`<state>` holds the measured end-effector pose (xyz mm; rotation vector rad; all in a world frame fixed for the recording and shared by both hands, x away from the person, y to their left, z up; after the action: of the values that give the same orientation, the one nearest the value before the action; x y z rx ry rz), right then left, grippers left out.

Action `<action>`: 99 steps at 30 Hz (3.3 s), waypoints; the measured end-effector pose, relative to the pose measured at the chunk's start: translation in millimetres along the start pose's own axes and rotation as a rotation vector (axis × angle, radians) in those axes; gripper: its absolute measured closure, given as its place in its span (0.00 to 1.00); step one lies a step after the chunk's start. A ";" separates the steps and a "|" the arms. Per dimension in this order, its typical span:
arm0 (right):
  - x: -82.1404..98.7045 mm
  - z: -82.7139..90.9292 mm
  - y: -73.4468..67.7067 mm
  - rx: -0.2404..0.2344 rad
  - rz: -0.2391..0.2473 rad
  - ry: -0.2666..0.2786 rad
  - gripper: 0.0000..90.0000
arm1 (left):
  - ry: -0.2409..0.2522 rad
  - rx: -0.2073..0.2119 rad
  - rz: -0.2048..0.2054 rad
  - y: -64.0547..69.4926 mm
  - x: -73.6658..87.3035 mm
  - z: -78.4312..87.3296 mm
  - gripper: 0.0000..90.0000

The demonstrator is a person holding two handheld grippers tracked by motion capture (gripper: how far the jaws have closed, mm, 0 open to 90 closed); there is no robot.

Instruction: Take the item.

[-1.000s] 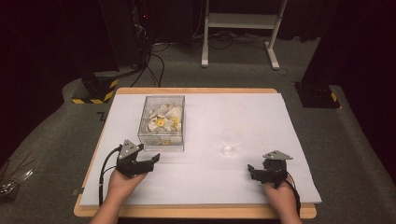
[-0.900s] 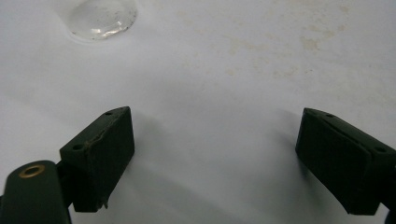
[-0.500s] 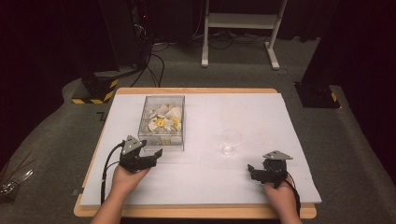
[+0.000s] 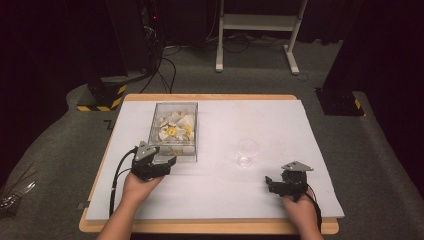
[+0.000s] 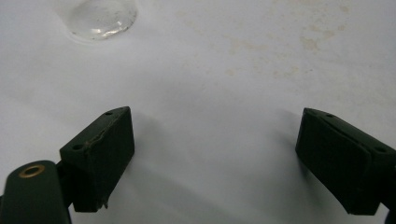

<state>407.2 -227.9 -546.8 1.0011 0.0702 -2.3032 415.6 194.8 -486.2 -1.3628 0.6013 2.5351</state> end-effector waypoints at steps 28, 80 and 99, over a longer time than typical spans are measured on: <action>0.0 0.0 0.0 0.000 0.000 0.000 0.13 | 0.044 -0.029 0.012 4.2 -0.8 -13.9 0.33; 0.1 0.2 -0.3 0.001 0.000 0.000 0.13 | 0.098 0.013 0.013 8.0 7.2 7.8 0.53; 0.1 0.1 -0.3 0.003 0.000 0.001 0.13 | 0.099 0.033 -0.005 12.2 18.0 22.3 0.57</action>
<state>406.8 -227.8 -546.9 1.0035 0.0672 -2.3035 384.5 193.5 -487.0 -1.4838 0.6540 2.4544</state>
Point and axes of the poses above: each handheld gripper's, and its own axes: z roughly backward along the jaws, x roughly out of its underside, y roughly to its right, the point moved 6 cm from there along -z, roughly forward along the jaws, and after that the axes turned 14 degrees about z, right-handed, at the moved point
